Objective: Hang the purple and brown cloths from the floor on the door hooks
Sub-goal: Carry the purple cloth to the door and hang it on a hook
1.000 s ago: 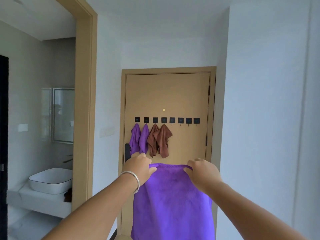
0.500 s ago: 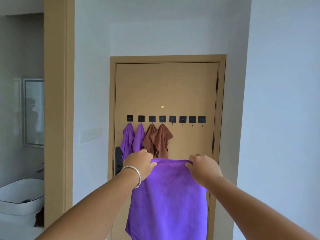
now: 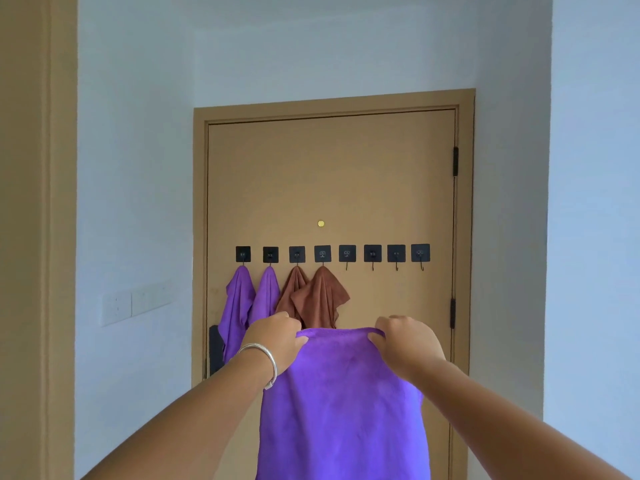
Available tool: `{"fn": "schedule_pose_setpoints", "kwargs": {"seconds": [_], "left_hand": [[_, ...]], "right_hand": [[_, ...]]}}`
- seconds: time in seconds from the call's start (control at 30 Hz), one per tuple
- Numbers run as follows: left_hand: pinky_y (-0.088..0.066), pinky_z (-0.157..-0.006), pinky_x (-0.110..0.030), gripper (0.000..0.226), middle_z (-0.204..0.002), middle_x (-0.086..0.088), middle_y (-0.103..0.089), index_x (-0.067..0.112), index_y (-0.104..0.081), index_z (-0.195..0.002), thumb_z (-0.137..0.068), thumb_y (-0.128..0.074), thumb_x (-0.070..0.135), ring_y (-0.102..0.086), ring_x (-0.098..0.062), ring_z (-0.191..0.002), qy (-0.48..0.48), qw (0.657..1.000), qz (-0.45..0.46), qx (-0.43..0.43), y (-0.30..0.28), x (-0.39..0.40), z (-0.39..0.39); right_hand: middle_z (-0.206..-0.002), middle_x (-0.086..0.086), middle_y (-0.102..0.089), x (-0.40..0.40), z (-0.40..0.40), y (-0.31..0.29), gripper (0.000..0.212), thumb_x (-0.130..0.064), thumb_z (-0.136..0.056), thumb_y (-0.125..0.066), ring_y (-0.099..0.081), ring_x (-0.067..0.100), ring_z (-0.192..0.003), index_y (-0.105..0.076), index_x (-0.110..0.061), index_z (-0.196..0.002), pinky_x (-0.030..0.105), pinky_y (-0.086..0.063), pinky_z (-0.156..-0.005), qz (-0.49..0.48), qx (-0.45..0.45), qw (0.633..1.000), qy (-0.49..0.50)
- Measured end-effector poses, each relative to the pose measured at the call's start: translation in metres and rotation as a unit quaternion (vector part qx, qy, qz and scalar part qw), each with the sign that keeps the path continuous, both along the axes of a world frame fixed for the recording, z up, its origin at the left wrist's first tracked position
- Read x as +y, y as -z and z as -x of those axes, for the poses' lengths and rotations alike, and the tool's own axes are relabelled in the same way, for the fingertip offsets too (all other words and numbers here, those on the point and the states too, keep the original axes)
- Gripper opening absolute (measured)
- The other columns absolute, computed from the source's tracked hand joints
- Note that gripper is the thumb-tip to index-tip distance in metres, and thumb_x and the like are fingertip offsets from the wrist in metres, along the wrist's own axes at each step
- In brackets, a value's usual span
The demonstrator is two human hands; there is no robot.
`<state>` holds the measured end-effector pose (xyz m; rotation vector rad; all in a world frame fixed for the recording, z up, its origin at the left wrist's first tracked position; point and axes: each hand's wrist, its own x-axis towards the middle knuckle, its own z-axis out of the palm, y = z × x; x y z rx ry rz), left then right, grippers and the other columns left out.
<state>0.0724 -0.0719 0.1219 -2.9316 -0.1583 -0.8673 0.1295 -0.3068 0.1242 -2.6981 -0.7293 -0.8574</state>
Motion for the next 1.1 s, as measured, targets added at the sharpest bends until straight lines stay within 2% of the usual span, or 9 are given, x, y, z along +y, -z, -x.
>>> {"fn": "schedule_pose_setpoints", "kwargs": {"seconds": [0.37, 0.5, 0.6, 0.7, 0.8, 0.87, 0.93, 1.0, 1.1], "left_hand": [[-0.049, -0.067, -0.033, 0.027, -0.098, 0.003, -0.057, 0.02, -0.058, -0.101, -0.099, -0.041, 0.041, -0.059, -0.02, -0.082, 0.015, 0.998, -0.051, -0.029, -0.013, 0.018, -0.158], [-0.043, -0.06, -0.032, 0.015, -0.091, 0.003, -0.058, 0.021, -0.051, -0.097, -0.099, -0.043, 0.034, -0.058, -0.021, -0.077, 0.039, 0.996, -0.063, -0.044, -0.017, 0.028, -0.205], [-0.039, -0.052, -0.029, 0.004, -0.078, 0.006, -0.052, 0.023, -0.046, -0.096, -0.098, -0.047, 0.027, -0.053, -0.017, -0.064, 0.061, 0.994, -0.069, -0.062, -0.02, 0.034, -0.24], [-0.032, -0.044, -0.028, 0.018, -0.077, 0.007, -0.047, 0.026, -0.034, -0.091, -0.095, -0.046, 0.014, -0.047, -0.016, -0.056, 0.078, 0.992, -0.077, -0.06, -0.02, 0.046, -0.281], [-0.036, -0.048, -0.035, 0.034, -0.093, 0.004, -0.041, 0.026, -0.037, -0.098, -0.085, -0.045, -0.004, -0.05, -0.026, -0.058, 0.127, 0.989, -0.069, -0.034, -0.021, 0.065, -0.326], [-0.031, -0.049, -0.033, 0.047, -0.101, 0.004, -0.038, 0.025, -0.04, -0.103, -0.075, -0.044, -0.013, -0.046, -0.027, -0.057, 0.155, 0.984, -0.081, -0.019, -0.024, 0.079, -0.354], [-0.032, -0.055, -0.032, 0.051, -0.109, 0.005, -0.042, 0.025, -0.045, -0.108, -0.073, -0.045, -0.012, -0.044, -0.023, -0.063, 0.167, 0.982, -0.092, -0.01, -0.028, 0.091, -0.381], [-0.036, -0.062, -0.031, 0.053, -0.116, 0.007, -0.047, 0.027, -0.051, -0.113, -0.077, -0.045, -0.01, -0.048, -0.02, -0.075, 0.173, 0.981, -0.084, -0.007, -0.031, 0.102, -0.406], [-0.036, -0.064, -0.029, 0.059, -0.119, 0.006, -0.05, 0.032, -0.052, -0.121, -0.08, -0.043, -0.008, -0.055, -0.021, -0.085, 0.17, 0.983, -0.073, -0.01, -0.035, 0.115, -0.44]], "right_hand": [[-0.09, -0.002, -0.06, 0.012, -0.156, -0.02, 0.021, -0.034, -0.098, -0.038, -0.054, 0.022, -0.076, -0.055, -0.021, -0.097, 0.03, -0.039, -0.059, 0.016, -0.047, 0.999, -0.004], [-0.094, -0.001, -0.06, 0.024, -0.208, -0.021, 0.021, -0.033, -0.099, -0.037, -0.052, 0.021, -0.079, -0.054, -0.02, -0.101, 0.032, -0.042, -0.062, 0.019, -0.044, 0.999, -0.011], [-0.095, -0.001, -0.06, 0.035, -0.249, -0.019, 0.021, -0.032, -0.1, -0.037, -0.054, 0.022, -0.083, -0.054, -0.021, -0.103, 0.033, -0.045, -0.064, 0.025, -0.054, 0.998, -0.014], [-0.096, -0.002, -0.061, 0.048, -0.29, -0.019, 0.018, -0.03, -0.1, -0.037, -0.054, 0.022, -0.082, -0.052, -0.023, -0.106, 0.032, -0.044, -0.062, 0.026, -0.065, 0.998, -0.012], [-0.096, -0.003, -0.061, 0.062, -0.33, -0.025, 0.014, -0.028, -0.099, -0.04, -0.055, 0.026, -0.084, -0.045, -0.025, -0.111, 0.031, -0.039, -0.06, 0.01, -0.061, 0.998, -0.012], [-0.087, -0.003, -0.057, 0.073, -0.355, -0.031, 0.007, -0.022, -0.097, -0.041, -0.05, 0.025, -0.076, -0.037, -0.028, -0.1, 0.03, -0.031, -0.053, 0.023, -0.066, 0.997, -0.019], [-0.076, -0.005, -0.048, 0.084, -0.378, -0.039, 0.023, -0.01, -0.089, -0.041, -0.044, 0.023, -0.069, -0.028, -0.03, -0.087, 0.028, -0.02, -0.047, 0.057, -0.089, 0.994, -0.024], [-0.081, -0.006, -0.049, 0.094, -0.398, -0.047, 0.027, -0.003, -0.081, -0.041, -0.045, 0.022, -0.072, -0.039, -0.029, -0.089, 0.028, -0.02, -0.049, 0.091, -0.114, 0.989, -0.019], [-0.101, -0.005, -0.057, 0.107, -0.43, -0.05, 0.039, -0.004, -0.087, -0.043, -0.055, 0.023, -0.089, -0.059, -0.032, -0.108, 0.026, -0.027, -0.059, 0.1, -0.135, 0.986, -0.01]]}}
